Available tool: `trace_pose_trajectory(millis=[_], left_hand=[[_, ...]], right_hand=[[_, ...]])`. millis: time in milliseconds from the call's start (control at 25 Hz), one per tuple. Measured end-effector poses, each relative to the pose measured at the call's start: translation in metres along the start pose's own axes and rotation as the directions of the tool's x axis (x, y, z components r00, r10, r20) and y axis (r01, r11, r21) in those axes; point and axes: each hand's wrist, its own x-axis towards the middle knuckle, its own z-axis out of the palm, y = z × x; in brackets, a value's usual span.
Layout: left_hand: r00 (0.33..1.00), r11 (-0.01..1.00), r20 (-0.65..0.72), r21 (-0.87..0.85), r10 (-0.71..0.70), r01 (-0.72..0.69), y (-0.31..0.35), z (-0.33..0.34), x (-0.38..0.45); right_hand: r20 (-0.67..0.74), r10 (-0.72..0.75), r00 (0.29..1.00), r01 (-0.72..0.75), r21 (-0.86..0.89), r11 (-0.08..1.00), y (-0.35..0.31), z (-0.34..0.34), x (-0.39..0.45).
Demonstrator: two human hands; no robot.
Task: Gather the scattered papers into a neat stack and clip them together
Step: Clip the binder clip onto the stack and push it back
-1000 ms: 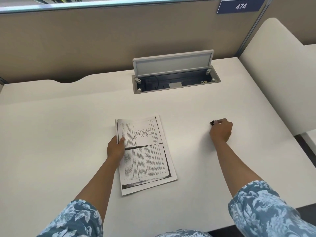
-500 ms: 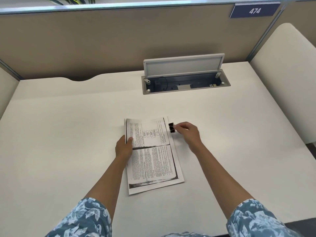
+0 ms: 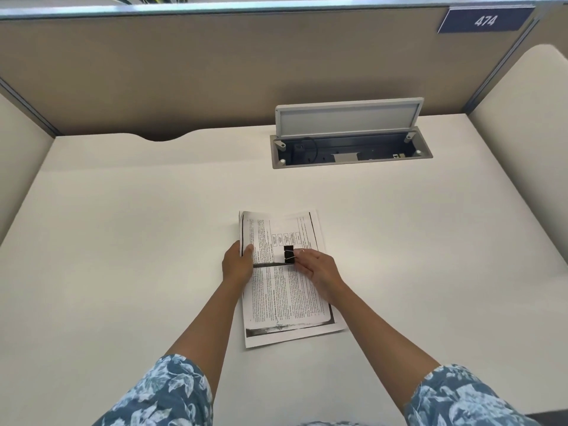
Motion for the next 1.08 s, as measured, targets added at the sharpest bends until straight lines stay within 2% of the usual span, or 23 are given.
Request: trace_pose_trajectory(millis=[200,440,560,720,1080], left_hand=[[0.997,0.993,0.006,-0.080,-0.080,0.081,0.006,-0.001,0.002],[0.991,0.988,0.004,-0.080,-0.134,0.134,0.021,-0.004,0.022],[0.990,0.985,-0.008,-0.094,-0.144,0.143,0.025,-0.010,0.037],[0.990,0.974,0.005,-0.179,-0.139,0.138,0.030,-0.014,0.053],[0.983,0.920,0.016,-0.349,-0.182,0.176,0.034,-0.013,0.062]], right_hand=[[0.039,-0.018,0.999,0.019,-0.022,1.000,0.002,-0.002,0.001],[0.055,-0.031,0.998,0.034,-0.055,0.998,0.003,-0.005,0.000],[0.054,-0.038,0.998,0.045,-0.126,0.991,0.003,-0.004,-0.001],[0.048,-0.057,0.997,0.066,-0.211,0.975,0.001,0.000,-0.003],[0.024,-0.023,0.999,0.027,-0.228,0.973,-0.001,0.007,-0.002]])
